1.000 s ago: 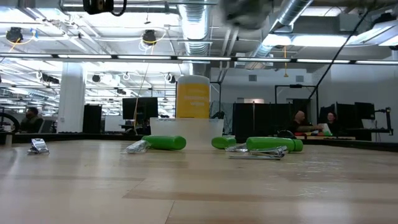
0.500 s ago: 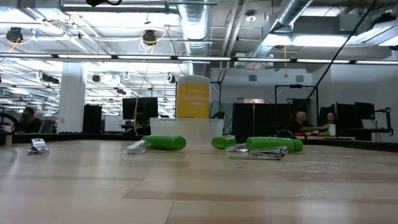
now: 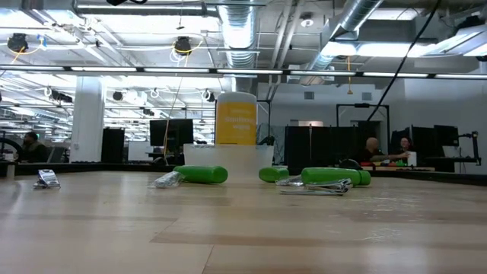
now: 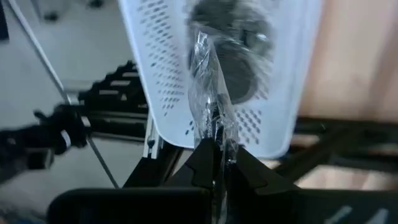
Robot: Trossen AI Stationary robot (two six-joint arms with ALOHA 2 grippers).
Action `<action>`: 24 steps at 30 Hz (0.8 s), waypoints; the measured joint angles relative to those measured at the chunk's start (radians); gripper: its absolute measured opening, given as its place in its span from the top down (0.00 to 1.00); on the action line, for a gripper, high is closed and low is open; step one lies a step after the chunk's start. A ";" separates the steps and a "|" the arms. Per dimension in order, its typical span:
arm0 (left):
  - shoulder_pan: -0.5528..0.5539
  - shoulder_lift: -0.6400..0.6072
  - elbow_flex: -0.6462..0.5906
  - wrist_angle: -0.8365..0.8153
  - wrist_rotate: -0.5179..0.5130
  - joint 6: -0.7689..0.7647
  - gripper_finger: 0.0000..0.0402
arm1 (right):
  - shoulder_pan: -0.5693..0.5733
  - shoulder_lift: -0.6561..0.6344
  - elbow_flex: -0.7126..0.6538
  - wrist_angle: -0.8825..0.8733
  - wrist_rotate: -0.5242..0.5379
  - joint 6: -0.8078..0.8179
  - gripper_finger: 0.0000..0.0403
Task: Pick & Place Travel size toiletries
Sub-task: Put the black hairbrush into the right white bin
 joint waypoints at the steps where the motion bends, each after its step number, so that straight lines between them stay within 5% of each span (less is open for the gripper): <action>1: 0.000 0.000 0.000 0.000 -0.001 0.006 0.71 | 0.000 0.015 0.000 0.018 -0.010 -0.034 0.98; 16: 0.000 0.001 0.000 0.000 -0.003 0.009 0.71 | -0.027 0.177 -0.001 0.109 -0.042 -0.358 0.97; 24: 0.000 0.001 0.000 0.000 -0.002 0.009 0.70 | -0.018 0.176 -0.050 0.185 -0.082 -0.349 0.83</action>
